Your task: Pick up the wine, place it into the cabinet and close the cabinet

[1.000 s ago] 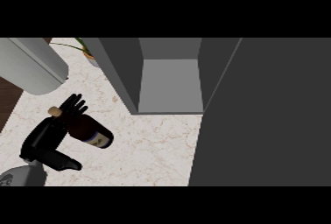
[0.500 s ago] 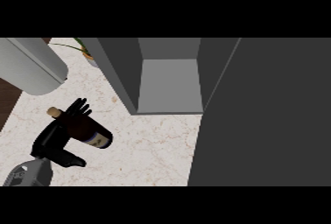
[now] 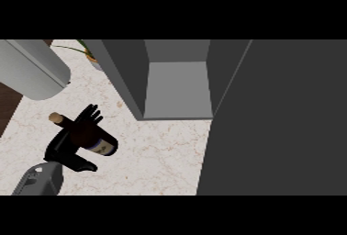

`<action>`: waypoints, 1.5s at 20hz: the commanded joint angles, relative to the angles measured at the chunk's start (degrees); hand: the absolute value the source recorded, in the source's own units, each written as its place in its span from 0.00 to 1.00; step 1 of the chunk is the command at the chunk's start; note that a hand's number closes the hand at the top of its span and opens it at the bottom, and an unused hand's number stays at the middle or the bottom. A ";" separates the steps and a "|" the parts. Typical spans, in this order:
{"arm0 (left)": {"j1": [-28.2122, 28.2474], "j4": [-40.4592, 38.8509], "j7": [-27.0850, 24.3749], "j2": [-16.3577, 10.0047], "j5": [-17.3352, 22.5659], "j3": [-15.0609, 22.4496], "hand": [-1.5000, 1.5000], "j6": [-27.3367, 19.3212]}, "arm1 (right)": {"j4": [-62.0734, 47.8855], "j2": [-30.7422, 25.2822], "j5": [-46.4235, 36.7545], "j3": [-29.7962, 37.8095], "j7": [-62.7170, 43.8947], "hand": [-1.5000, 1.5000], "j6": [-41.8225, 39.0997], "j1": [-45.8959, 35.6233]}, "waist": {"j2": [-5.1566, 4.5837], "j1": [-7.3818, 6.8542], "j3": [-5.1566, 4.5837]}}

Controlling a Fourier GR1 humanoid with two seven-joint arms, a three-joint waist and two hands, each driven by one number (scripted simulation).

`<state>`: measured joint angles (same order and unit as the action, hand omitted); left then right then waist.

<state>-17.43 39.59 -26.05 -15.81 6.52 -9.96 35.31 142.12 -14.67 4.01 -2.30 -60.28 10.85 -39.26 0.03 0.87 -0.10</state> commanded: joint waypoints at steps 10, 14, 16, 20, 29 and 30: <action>-5.17 -9.55 -5.08 0.88 0.57 -0.37 1.00 6.35 | 5.85 0.51 4.31 0.67 -2.39 0.00 -0.41 5.96 | 0.00 0.02 0.04; -7.14 -10.11 -8.08 1.97 -3.57 2.65 1.00 3.39 | 4.61 -1.31 5.14 2.82 -6.69 0.00 1.49 -1.09 | 0.08 0.40 -0.04; -4.03 -3.84 -14.82 -0.55 -7.99 6.48 1.00 3.42 | 3.67 -0.02 4.28 2.24 -1.56 0.00 -0.01 4.16 | 0.08 -0.09 0.04; -2.71 -2.65 -21.03 2.82 -10.99 9.09 1.00 -2.61 | 3.18 -0.29 5.35 1.72 -1.16 0.00 -0.86 3.95 | 0.02 -0.15 0.03; 0.29 3.34 -21.64 13.87 -6.26 1.92 1.00 -28.59 | 3.20 -1.20 5.45 2.88 -4.03 0.00 0.61 1.49 | 0.35 -0.67 0.08; 1.07 5.36 -22.18 15.49 -6.68 2.62 1.00 -30.47 | 6.21 -1.21 5.49 3.14 -3.68 0.00 0.12 4.47 | 0.41 -0.56 0.13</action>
<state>-17.94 41.34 -45.95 -4.95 -0.24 -7.05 11.59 141.84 -15.50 5.21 -1.01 -59.07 10.55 -36.50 0.39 0.37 -0.02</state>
